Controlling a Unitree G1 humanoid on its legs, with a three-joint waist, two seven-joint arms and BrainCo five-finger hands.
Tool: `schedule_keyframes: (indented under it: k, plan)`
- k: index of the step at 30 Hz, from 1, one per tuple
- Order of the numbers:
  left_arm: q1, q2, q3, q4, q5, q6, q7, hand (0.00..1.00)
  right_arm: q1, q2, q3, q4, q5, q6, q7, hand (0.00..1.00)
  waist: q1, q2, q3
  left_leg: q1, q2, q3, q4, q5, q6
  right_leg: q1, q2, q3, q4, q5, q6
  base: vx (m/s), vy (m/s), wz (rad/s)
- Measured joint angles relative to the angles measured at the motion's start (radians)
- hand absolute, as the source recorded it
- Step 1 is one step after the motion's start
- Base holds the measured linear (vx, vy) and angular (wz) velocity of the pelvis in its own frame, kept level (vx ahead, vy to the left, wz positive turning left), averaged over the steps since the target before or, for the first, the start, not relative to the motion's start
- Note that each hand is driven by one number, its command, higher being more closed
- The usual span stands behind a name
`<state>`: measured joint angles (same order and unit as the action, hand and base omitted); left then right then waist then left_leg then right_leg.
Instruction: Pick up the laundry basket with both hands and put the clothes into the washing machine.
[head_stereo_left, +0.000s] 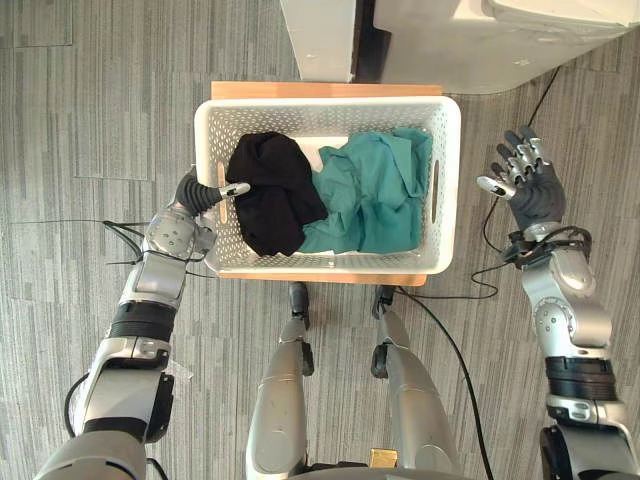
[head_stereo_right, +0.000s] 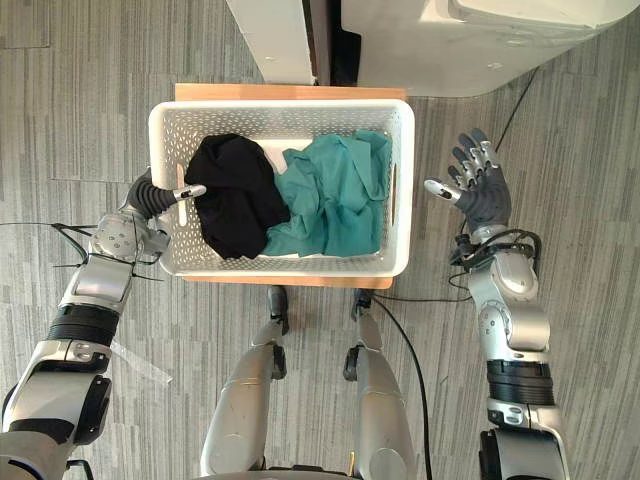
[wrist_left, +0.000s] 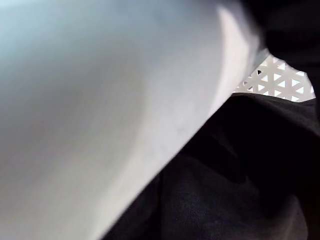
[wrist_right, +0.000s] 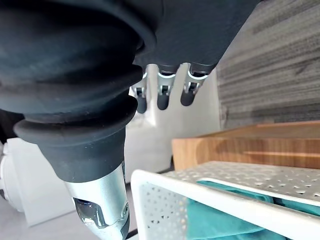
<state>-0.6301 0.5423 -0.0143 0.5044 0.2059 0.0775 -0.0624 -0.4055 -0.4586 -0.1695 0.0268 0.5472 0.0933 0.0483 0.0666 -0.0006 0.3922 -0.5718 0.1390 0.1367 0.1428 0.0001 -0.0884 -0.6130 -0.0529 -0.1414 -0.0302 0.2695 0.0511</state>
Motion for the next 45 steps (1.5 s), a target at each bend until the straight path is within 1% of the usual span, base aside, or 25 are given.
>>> schedule_keyframes:
  k: [3, 5, 10, 12, 14, 17, 18, 19, 20, 21, 26, 28, 29, 30, 31, 32, 33, 36, 39, 40, 45]
  plan:
    - [-0.012, 0.030, -0.028, 0.009, -0.015, -0.018, 0.000, 0.00, -0.042, -0.033, 0.032, 0.054, 0.001, 0.003, 0.022, 0.00, -0.003, -0.001, -0.002, -0.016, 0.000, -0.008, 0.001, 0.007, -0.001, -0.009, 0.000, -0.001, 0.000, 0.000, 0.000, -0.01, -0.008, 0.05]
    - [-0.022, 0.033, -0.037, 0.020, -0.025, -0.020, 0.000, 0.00, -0.065, -0.043, 0.058, 0.087, 0.002, 0.003, 0.026, 0.00, -0.005, -0.002, -0.004, -0.018, 0.000, -0.013, 0.000, 0.011, -0.001, -0.009, 0.000, -0.004, 0.000, 0.000, 0.000, -0.01, -0.007, 0.09]
    - [-0.026, 0.057, -0.063, 0.020, -0.043, -0.034, 0.000, 0.00, -0.131, -0.062, 0.138, 0.156, 0.003, 0.005, 0.063, 0.00, -0.024, -0.004, -0.005, -0.031, 0.002, -0.028, 0.002, 0.020, -0.003, -0.010, 0.000, -0.017, 0.000, 0.011, 0.006, -0.02, 0.000, 0.10]
    - [-0.025, 0.061, -0.068, 0.020, -0.056, -0.040, 0.000, 0.00, -0.149, -0.062, 0.171, 0.157, 0.003, 0.009, 0.065, 0.00, -0.024, -0.006, -0.017, -0.046, 0.006, -0.032, 0.001, 0.019, -0.002, -0.024, 0.002, -0.016, 0.000, 0.028, 0.007, -0.02, 0.007, 0.00]
    - [-0.029, 0.064, -0.082, 0.016, -0.067, -0.043, 0.000, 0.00, -0.159, -0.063, 0.195, 0.161, 0.003, 0.013, 0.066, 0.00, -0.024, -0.011, -0.021, -0.053, 0.016, -0.025, 0.004, 0.020, 0.002, -0.025, 0.005, -0.016, -0.001, 0.032, 0.007, -0.04, 0.010, 0.07]
    - [-0.029, 0.082, -0.105, 0.009, -0.089, -0.045, 0.000, 0.00, -0.184, -0.069, 0.228, 0.201, 0.014, 0.016, 0.065, 0.00, -0.023, -0.032, -0.035, -0.064, 0.024, -0.028, 0.014, 0.029, 0.000, -0.026, 0.012, -0.017, -0.009, 0.035, 0.003, -0.02, -0.006, 0.05]
    - [-0.028, 0.083, -0.105, 0.004, -0.091, -0.045, 0.000, 0.00, -0.189, -0.076, 0.230, 0.203, 0.015, 0.020, 0.065, 0.00, -0.022, -0.033, -0.035, -0.067, 0.028, -0.032, 0.015, 0.029, 0.000, -0.027, 0.016, -0.018, -0.012, 0.046, -0.005, 0.00, 0.000, 0.00]
    - [-0.025, 0.091, -0.105, -0.006, -0.101, -0.046, 0.000, 0.00, -0.193, -0.091, 0.243, 0.204, 0.027, 0.022, 0.065, 0.00, -0.021, -0.033, -0.035, -0.073, 0.038, -0.034, 0.014, 0.032, 0.000, -0.030, 0.024, -0.016, -0.018, 0.065, 0.016, 0.00, 0.000, 0.00]
    - [-0.026, 0.094, -0.105, -0.009, -0.107, -0.046, 0.000, 0.00, -0.193, -0.100, 0.249, 0.204, 0.034, 0.023, 0.065, 0.00, -0.022, -0.033, -0.035, -0.076, 0.041, -0.036, 0.014, 0.034, 0.001, -0.030, 0.027, -0.016, -0.023, 0.070, 0.021, 0.00, 0.000, 0.00]
    - [-0.026, 0.099, -0.105, -0.018, -0.112, -0.046, 0.000, 0.00, -0.193, -0.112, 0.252, 0.203, 0.036, 0.023, 0.067, 0.00, -0.023, -0.033, -0.037, -0.082, 0.047, -0.040, 0.014, 0.038, 0.000, -0.031, 0.033, -0.016, -0.029, 0.081, 0.009, -0.03, 0.000, 0.05]
    - [-0.021, 0.102, -0.109, -0.024, -0.116, -0.046, 0.000, 0.00, -0.198, -0.155, 0.284, 0.204, 0.017, 0.030, 0.082, 0.00, -0.023, -0.034, -0.040, -0.093, 0.058, -0.050, 0.012, 0.047, -0.013, -0.031, 0.043, -0.017, -0.038, 0.083, 0.008, -0.04, -0.010, 0.05]
    - [-0.019, 0.102, -0.120, -0.024, -0.116, -0.044, 0.002, 0.00, -0.197, -0.159, 0.287, 0.205, -0.044, 0.041, 0.090, 0.00, -0.025, -0.034, -0.053, -0.106, 0.059, -0.050, 0.012, 0.048, -0.015, -0.032, 0.043, -0.018, -0.052, 0.082, 0.009, -0.05, -0.007, 0.11]
    - [-0.019, 0.103, -0.133, -0.027, -0.116, -0.044, 0.003, 0.00, -0.198, -0.160, 0.286, 0.213, -0.091, 0.043, 0.091, 0.00, -0.024, -0.036, -0.063, -0.116, 0.060, -0.047, 0.013, 0.054, -0.023, -0.032, 0.042, -0.022, -0.062, 0.066, 0.011, -0.05, -0.009, 0.17]
    - [-0.019, 0.102, -0.137, -0.028, -0.116, -0.044, 0.004, 0.00, -0.198, -0.159, 0.287, 0.222, -0.108, 0.043, 0.095, 0.00, -0.024, -0.041, -0.069, -0.121, 0.057, -0.046, 0.013, 0.058, -0.029, -0.032, 0.038, -0.022, -0.062, 0.043, 0.012, -0.05, -0.016, 0.30]
    - [-0.019, 0.102, -0.146, -0.031, -0.116, -0.044, 0.004, 0.00, -0.197, -0.155, 0.290, 0.236, -0.131, 0.044, 0.100, 0.00, -0.025, -0.048, -0.080, -0.131, 0.052, -0.047, 0.015, 0.065, -0.031, -0.032, 0.032, -0.023, -0.062, -0.002, -0.003, -0.05, -0.034, 0.29]
    - [-0.019, 0.099, -0.149, -0.043, -0.116, -0.044, 0.007, 0.00, -0.198, -0.148, 0.290, 0.249, -0.155, 0.045, 0.101, 0.00, -0.024, -0.049, -0.080, -0.133, 0.055, -0.049, 0.015, 0.076, -0.043, -0.033, 0.036, -0.035, -0.062, -0.006, -0.007, -0.06, -0.043, 0.27]
    - [-0.011, 0.098, -0.149, -0.054, -0.116, -0.045, 0.014, 0.00, -0.199, -0.138, 0.290, 0.259, -0.166, 0.045, 0.101, 0.00, -0.021, -0.050, -0.081, -0.133, 0.057, -0.051, 0.011, 0.080, -0.044, -0.033, 0.037, -0.044, -0.061, -0.010, -0.008, -0.07, -0.038, 0.14]
    - [0.004, 0.095, -0.150, -0.082, -0.116, -0.045, 0.023, 0.00, -0.210, -0.124, 0.286, 0.281, -0.175, 0.045, 0.092, 0.00, -0.022, -0.052, -0.082, -0.139, 0.057, -0.051, 0.012, 0.085, -0.043, -0.033, 0.035, -0.052, -0.061, -0.012, -0.006, -0.03, 0.019, 0.09]
    - [0.019, 0.089, -0.146, -0.111, -0.115, -0.044, 0.030, 0.00, -0.253, -0.086, 0.281, 0.342, -0.173, 0.042, 0.079, 0.00, -0.022, -0.058, -0.086, -0.148, 0.054, -0.051, 0.021, 0.086, -0.041, -0.035, 0.031, -0.056, -0.061, -0.012, -0.006, -0.02, 0.054, 0.05]
    - [0.023, 0.088, -0.146, -0.118, -0.115, -0.044, 0.039, 0.00, -0.271, -0.086, 0.282, 0.356, -0.173, 0.044, 0.075, 0.00, -0.018, -0.062, -0.088, -0.152, 0.054, -0.051, 0.026, 0.086, -0.041, -0.037, 0.031, -0.056, -0.061, -0.010, -0.007, -0.02, 0.045, 0.02]
    - [0.024, 0.078, -0.143, -0.122, -0.114, -0.044, 0.048, 0.00, -0.340, -0.075, 0.283, 0.407, -0.162, 0.043, 0.055, 0.00, 0.002, -0.063, -0.089, -0.160, 0.056, -0.052, 0.031, 0.086, -0.041, -0.042, 0.033, -0.055, -0.060, -0.005, -0.011, -0.01, 0.008, 0.00]
